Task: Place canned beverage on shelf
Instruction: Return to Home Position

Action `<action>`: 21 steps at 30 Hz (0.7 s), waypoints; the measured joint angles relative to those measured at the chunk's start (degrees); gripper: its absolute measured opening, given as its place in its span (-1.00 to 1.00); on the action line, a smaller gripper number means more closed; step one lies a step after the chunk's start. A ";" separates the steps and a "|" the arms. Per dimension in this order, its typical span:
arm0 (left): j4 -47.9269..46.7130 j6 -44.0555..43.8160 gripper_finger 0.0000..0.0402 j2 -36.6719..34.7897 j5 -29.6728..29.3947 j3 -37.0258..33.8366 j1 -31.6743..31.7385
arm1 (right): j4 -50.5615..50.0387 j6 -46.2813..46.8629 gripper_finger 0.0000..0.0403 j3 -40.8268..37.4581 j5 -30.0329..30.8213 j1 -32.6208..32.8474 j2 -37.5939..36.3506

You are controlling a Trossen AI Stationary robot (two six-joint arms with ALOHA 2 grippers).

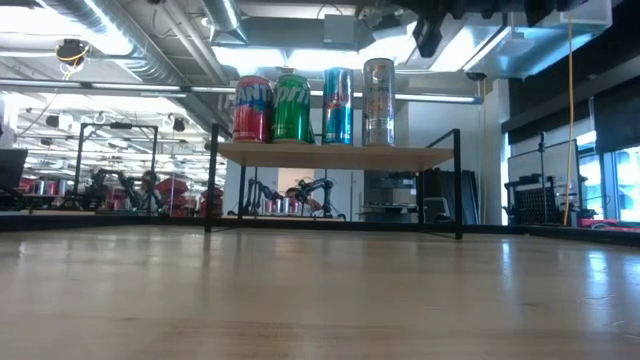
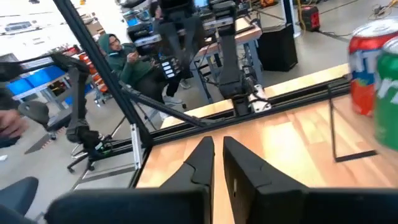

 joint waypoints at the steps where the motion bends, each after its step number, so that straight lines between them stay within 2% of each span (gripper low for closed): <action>1: 0.61 -0.34 -0.95 -1.88 -0.78 -1.83 -0.48 | 0.69 0.63 -0.91 -0.45 0.12 0.28 0.00; 8: -0.29 -1.66 -0.93 -11.37 -5.34 -10.65 -1.91 | -1.59 3.06 -0.98 -1.81 2.59 0.43 0.00; 12: -0.15 -2.51 -0.95 -13.42 -7.15 -13.54 -1.85 | -2.43 4.72 -0.99 -1.85 4.76 0.48 0.07; 14: 1.38 -0.09 -0.96 -13.64 -9.82 -15.44 -1.91 | -2.38 4.38 -0.98 -1.84 4.36 0.53 0.04; 17: 7.00 3.39 -0.97 -13.84 -13.20 -20.69 -1.85 | -2.37 -1.97 -0.99 -2.34 2.45 2.25 0.09; 21: 22.62 4.38 -0.95 -15.83 -11.20 -30.39 -1.89 | 1.13 -3.32 -0.98 -5.81 1.45 3.56 0.01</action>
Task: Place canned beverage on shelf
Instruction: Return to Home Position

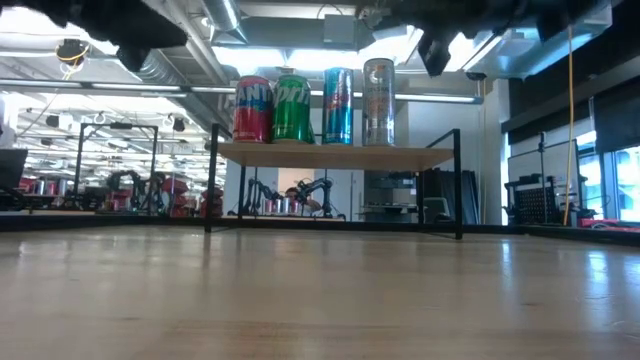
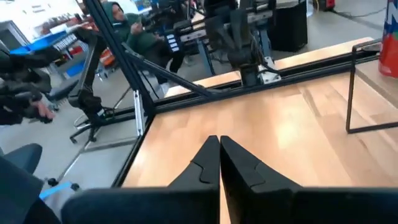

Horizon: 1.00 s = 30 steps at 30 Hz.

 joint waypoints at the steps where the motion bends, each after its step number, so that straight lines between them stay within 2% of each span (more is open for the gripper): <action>1: 4.22 0.64 -0.94 -0.62 1.13 -2.41 0.00 | 2.23 0.09 -0.99 -1.41 -0.18 0.37 -0.01; 4: 15.27 3.72 -0.93 -1.99 5.69 -9.04 0.00 | 11.58 0.63 -0.99 -6.64 -1.97 0.27 -0.01; 8: 25.04 5.30 -0.93 -4.48 6.47 -14.42 0.00 | 21.30 3.24 -0.99 -13.50 -2.74 0.09 -0.22; 15: 25.69 8.07 -0.93 -11.31 6.40 -16.61 0.00 | 22.82 7.96 -0.99 -22.54 -1.31 -1.73 -6.39; 21: 23.77 9.47 -0.92 -19.02 6.19 -19.29 0.02 | 23.34 9.02 -0.99 -29.25 5.37 -1.64 -16.31; 27: 24.24 7.84 -0.92 -25.82 12.09 -25.22 0.02 | 23.12 9.27 -0.99 -34.90 5.92 -1.63 -25.01; 30: 23.26 6.85 -0.92 -29.03 12.34 -27.48 0.02 | 23.37 10.92 -0.99 -37.78 7.72 -1.63 -29.12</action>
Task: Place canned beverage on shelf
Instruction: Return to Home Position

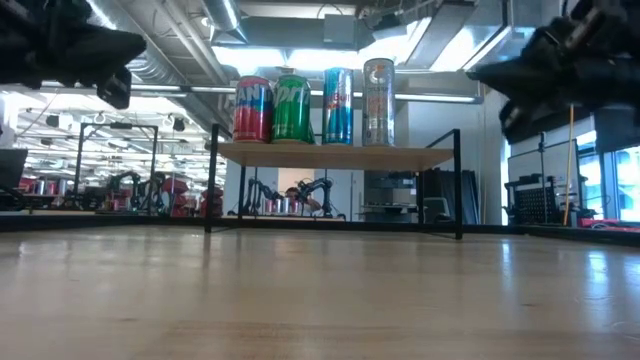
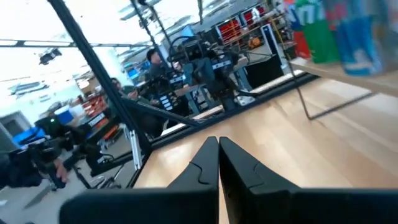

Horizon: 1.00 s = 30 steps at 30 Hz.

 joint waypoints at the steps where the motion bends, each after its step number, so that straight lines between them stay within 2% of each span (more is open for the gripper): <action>1: -1.31 0.26 -0.92 -0.87 -0.16 0.03 0.02 | -0.22 0.53 -0.99 -0.90 0.70 0.00 -1.23; 4: -1.85 2.90 -0.92 -3.03 -2.12 0.03 0.19 | -2.50 0.61 -0.99 -2.28 1.33 0.00 -5.18; 9: -3.46 4.84 -0.92 -5.77 -5.28 0.09 1.20 | -12.10 -1.79 -0.99 -2.28 3.65 0.00 -11.20; 15: -9.54 1.28 -0.92 -5.75 -4.28 0.07 1.20 | -25.30 -0.59 -0.99 -2.28 8.27 0.00 -19.30; 22: -9.67 1.01 -0.92 -5.75 -6.92 0.07 1.20 | -35.92 -1.80 -0.99 -2.26 8.60 0.00 -29.79; 27: -9.62 -0.24 -0.92 -5.75 -8.21 0.08 1.20 | -36.97 -3.13 -0.99 -1.82 6.32 0.00 -34.11; 30: -9.63 0.96 -0.92 -5.72 -7.49 0.09 1.20 | -36.98 -3.17 -0.99 -1.82 6.20 0.00 -34.33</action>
